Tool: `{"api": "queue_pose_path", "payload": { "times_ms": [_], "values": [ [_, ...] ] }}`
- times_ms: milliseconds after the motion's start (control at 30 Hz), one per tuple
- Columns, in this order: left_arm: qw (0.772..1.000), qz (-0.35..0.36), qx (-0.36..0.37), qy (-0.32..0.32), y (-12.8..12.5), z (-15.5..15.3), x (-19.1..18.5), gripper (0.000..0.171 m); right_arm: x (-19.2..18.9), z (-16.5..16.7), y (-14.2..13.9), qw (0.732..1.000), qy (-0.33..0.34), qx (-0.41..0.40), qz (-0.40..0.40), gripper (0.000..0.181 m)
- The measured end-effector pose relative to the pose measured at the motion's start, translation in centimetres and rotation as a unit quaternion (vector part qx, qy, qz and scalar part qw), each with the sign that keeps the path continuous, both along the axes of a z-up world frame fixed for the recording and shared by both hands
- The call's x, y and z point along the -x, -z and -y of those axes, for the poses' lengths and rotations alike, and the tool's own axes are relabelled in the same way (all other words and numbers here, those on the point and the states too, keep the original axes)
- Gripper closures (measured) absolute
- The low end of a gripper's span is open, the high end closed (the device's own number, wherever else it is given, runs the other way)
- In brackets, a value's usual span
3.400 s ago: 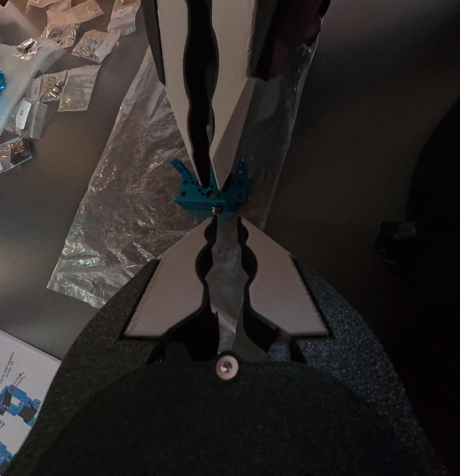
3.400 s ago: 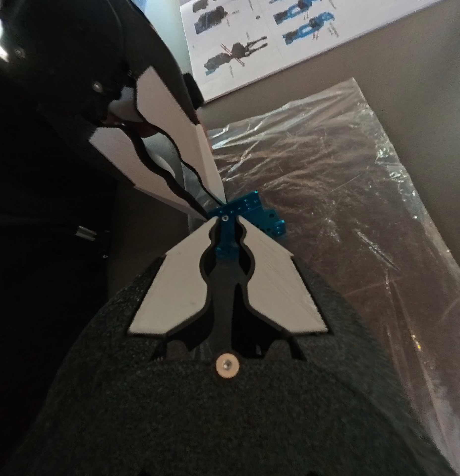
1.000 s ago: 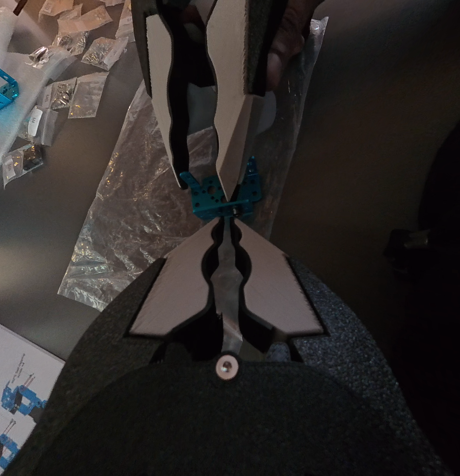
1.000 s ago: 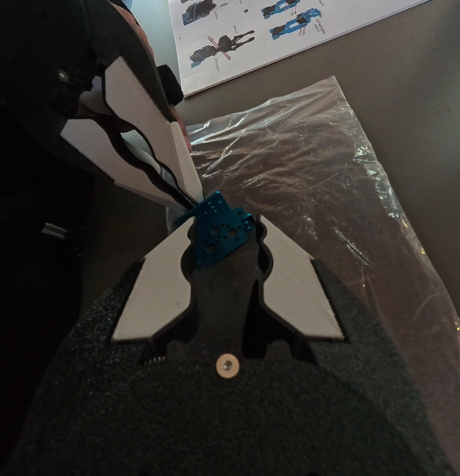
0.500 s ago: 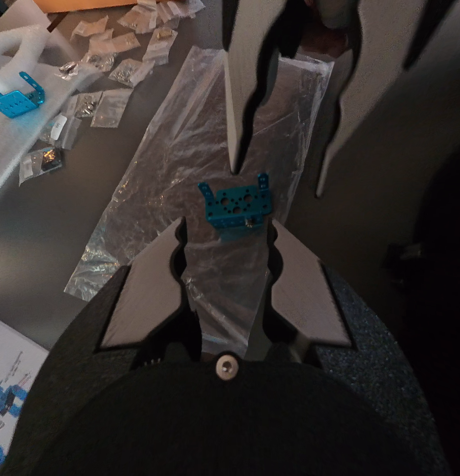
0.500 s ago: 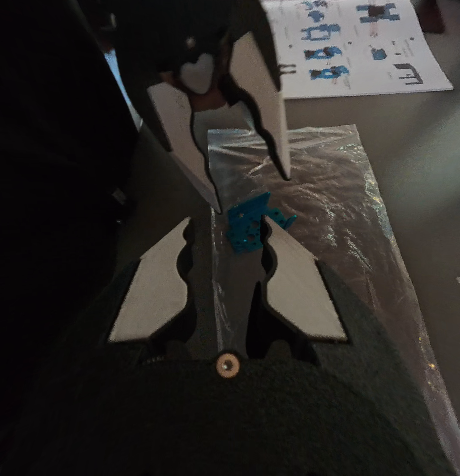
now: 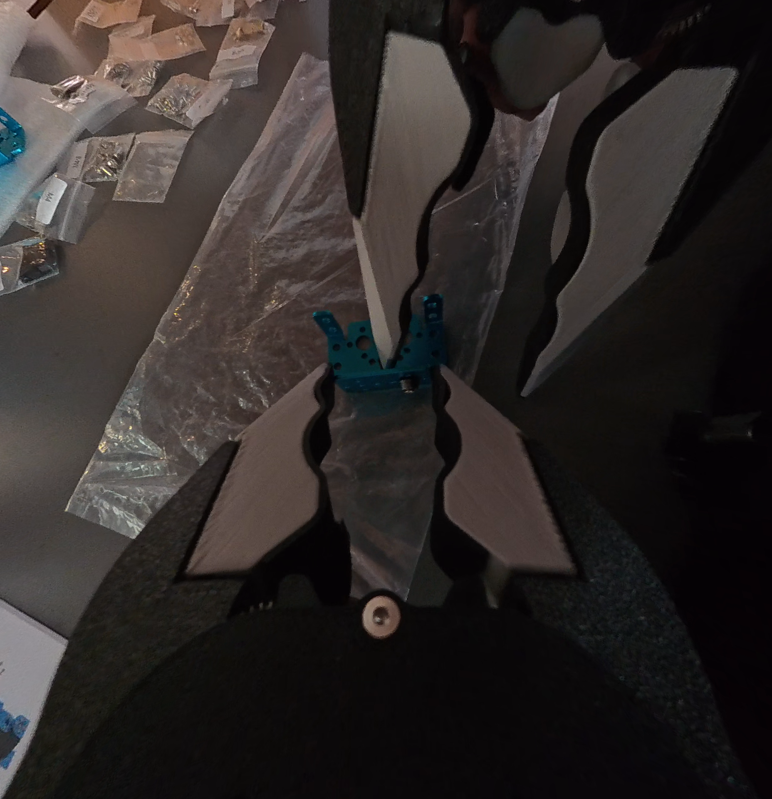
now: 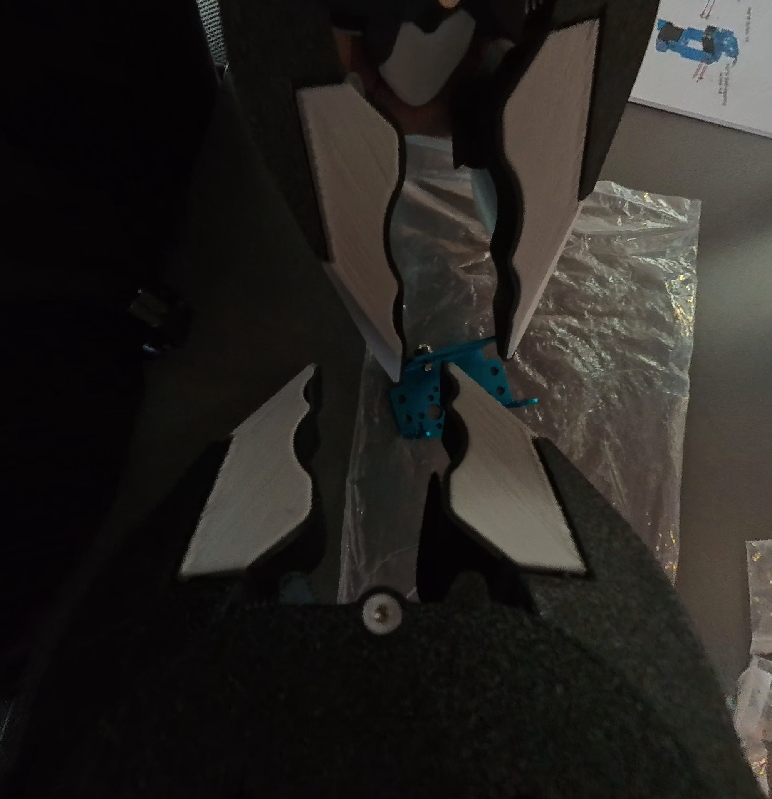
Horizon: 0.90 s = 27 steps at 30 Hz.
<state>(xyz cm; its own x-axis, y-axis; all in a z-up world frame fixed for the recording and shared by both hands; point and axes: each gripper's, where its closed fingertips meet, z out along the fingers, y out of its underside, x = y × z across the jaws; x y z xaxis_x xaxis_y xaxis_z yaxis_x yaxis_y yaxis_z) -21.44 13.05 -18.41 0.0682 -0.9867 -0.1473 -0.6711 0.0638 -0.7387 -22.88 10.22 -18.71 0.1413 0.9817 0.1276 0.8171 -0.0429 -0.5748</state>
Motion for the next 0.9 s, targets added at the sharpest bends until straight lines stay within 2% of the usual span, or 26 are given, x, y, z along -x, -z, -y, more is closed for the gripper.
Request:
{"api": "queue_pose_path", "payload": {
  "times_ms": [267,633,733,800,900],
  "values": [
    [1.0,-0.005,-0.001,0.004,0.0,0.0,0.0,0.126,0.1,-0.1,-0.5,1.0,-0.004,0.001,0.002,0.129],
    [1.0,-0.006,-0.012,0.01,-0.1,-0.1,-0.1,0.126,-0.4,-0.1,0.2,0.999,0.002,0.011,0.031,0.126],
    [1.0,0.006,-0.015,-0.002,-0.5,-0.3,0.0,0.123,-0.5,-0.1,-0.3,1.0,0.008,0.019,0.012,0.126],
    [1.0,0.019,0.005,-0.02,-1.2,-0.2,0.5,0.119,-0.8,-0.3,-0.7,0.999,0.022,0.029,-0.009,0.126],
    [0.994,0.039,0.071,-0.068,-1.9,0.2,2.2,0.124,-2.3,-1.6,-2.1,0.995,0.067,0.03,-0.069,0.13]
  ]
}}
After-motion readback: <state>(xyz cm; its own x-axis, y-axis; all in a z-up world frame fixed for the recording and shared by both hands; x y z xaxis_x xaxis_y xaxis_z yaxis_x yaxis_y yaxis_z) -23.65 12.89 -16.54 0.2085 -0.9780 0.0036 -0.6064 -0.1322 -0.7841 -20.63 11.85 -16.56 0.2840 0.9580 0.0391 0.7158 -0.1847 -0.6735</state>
